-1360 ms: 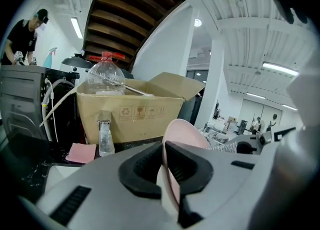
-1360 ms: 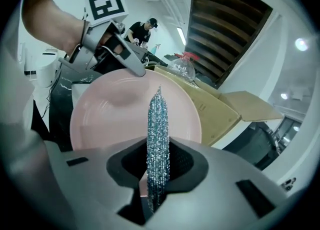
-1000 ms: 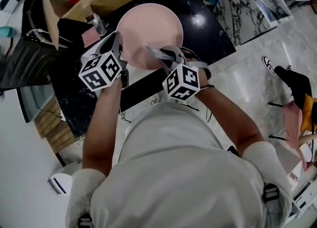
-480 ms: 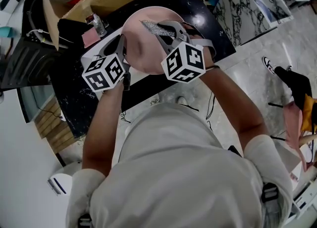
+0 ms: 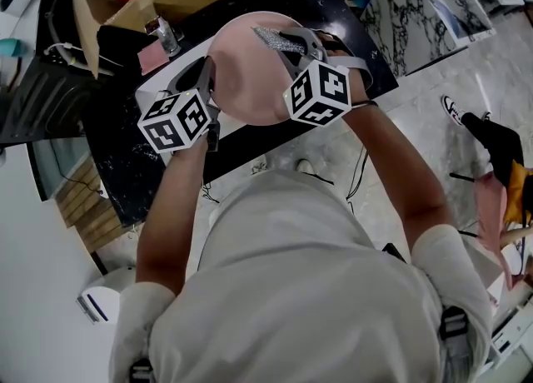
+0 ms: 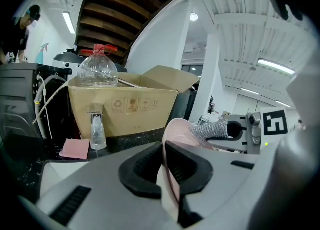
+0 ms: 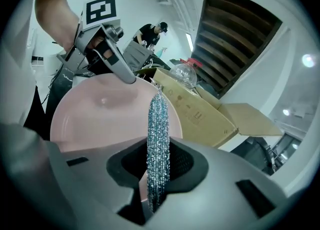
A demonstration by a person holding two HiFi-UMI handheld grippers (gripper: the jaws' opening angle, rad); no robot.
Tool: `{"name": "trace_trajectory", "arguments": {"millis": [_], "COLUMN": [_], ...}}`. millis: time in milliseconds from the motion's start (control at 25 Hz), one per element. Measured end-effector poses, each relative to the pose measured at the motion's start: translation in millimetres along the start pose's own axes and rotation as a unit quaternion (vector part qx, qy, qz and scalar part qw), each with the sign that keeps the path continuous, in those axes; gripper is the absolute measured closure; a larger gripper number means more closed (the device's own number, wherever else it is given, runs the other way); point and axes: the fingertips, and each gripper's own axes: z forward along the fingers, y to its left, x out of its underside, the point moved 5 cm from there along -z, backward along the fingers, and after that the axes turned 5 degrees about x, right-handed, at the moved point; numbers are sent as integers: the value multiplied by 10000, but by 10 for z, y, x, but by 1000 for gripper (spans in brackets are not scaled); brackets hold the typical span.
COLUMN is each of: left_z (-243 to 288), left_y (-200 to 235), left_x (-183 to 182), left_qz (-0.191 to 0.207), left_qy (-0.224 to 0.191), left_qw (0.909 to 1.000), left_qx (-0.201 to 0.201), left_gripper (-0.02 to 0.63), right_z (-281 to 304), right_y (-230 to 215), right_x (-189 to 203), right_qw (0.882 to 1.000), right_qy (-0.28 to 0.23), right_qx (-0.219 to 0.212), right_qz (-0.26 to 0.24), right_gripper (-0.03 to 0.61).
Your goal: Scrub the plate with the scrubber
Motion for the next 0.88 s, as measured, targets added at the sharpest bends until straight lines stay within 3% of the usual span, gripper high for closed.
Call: {"name": "trace_trajectory", "arguments": {"millis": [240, 520, 880], "left_z": [26, 72, 125], "left_y": [32, 38, 16], "left_x": [-22, -53, -77], "left_qz": [-76, -203, -219], "left_qy": [-43, -75, -116], "left_qw": [10000, 9998, 9997], "left_qx": [-26, -6, -32], "left_gripper": [591, 586, 583], "right_z": [-30, -147, -306], "right_y": [106, 257, 721], "right_x": [174, 349, 312], "right_qw": [9992, 9934, 9841], "right_qy": [150, 212, 189], "right_qx": [-159, -358, -763], "right_qz": [340, 1069, 1595], "right_gripper": [502, 502, 503]}}
